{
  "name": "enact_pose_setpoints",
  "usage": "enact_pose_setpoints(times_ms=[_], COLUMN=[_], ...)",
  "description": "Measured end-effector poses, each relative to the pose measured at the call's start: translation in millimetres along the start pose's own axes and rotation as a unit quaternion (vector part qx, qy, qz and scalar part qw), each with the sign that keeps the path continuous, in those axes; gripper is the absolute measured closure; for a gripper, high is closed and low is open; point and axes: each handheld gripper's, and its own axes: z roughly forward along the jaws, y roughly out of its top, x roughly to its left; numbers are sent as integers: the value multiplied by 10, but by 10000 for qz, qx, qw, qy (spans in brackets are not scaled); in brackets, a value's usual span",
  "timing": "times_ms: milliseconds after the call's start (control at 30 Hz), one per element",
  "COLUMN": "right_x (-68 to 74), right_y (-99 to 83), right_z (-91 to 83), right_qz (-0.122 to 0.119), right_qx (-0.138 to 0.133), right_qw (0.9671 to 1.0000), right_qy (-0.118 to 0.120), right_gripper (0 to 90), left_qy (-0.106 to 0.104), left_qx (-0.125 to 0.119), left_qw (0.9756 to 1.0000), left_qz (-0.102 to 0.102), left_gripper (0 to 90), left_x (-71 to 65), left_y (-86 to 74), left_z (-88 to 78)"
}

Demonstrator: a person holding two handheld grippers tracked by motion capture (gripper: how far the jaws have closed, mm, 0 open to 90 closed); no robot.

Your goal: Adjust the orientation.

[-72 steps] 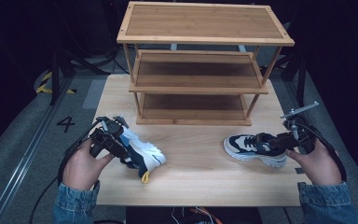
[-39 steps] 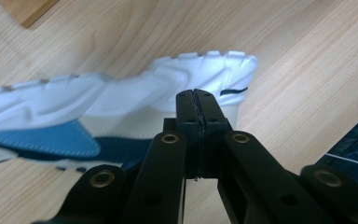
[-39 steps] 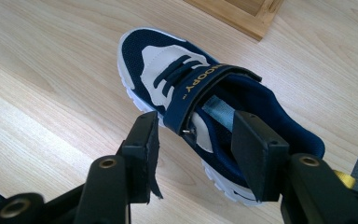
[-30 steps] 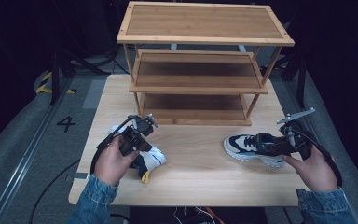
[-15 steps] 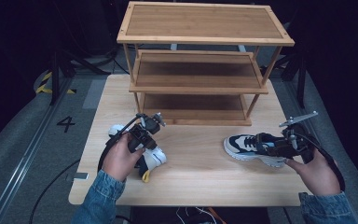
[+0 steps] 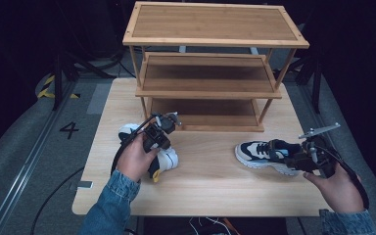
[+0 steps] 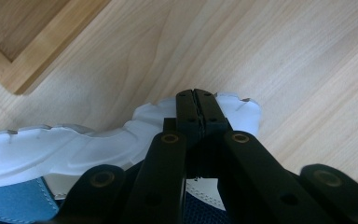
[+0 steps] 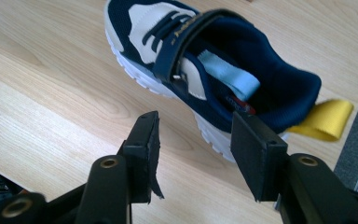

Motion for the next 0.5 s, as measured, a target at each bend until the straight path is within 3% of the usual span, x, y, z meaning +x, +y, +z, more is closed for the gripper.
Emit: enact_pose_setpoints(times_ms=[200,333,400,500], right_x=[-23,-30,-27,-10], right_y=[-85,-109,-109,-101], right_z=[-38,-45,-37,-21], right_qz=[86,111,76,77], right_qx=[-3,-5,27,30], right_qw=[9999,9999,9999,9999], right_qy=[-65,-71,-78,-67], right_gripper=[522,523,522,522], left_qy=[-102,63,192,125], left_qx=[3,-38,-367,-926], left_qw=[9999,10000,9991,9955], left_qz=[-12,24,130,143], left_gripper=[897,896,873,838], left_x=[72,62,-1,-92], left_y=[156,217,232,193], left_z=[90,129,5,-236])
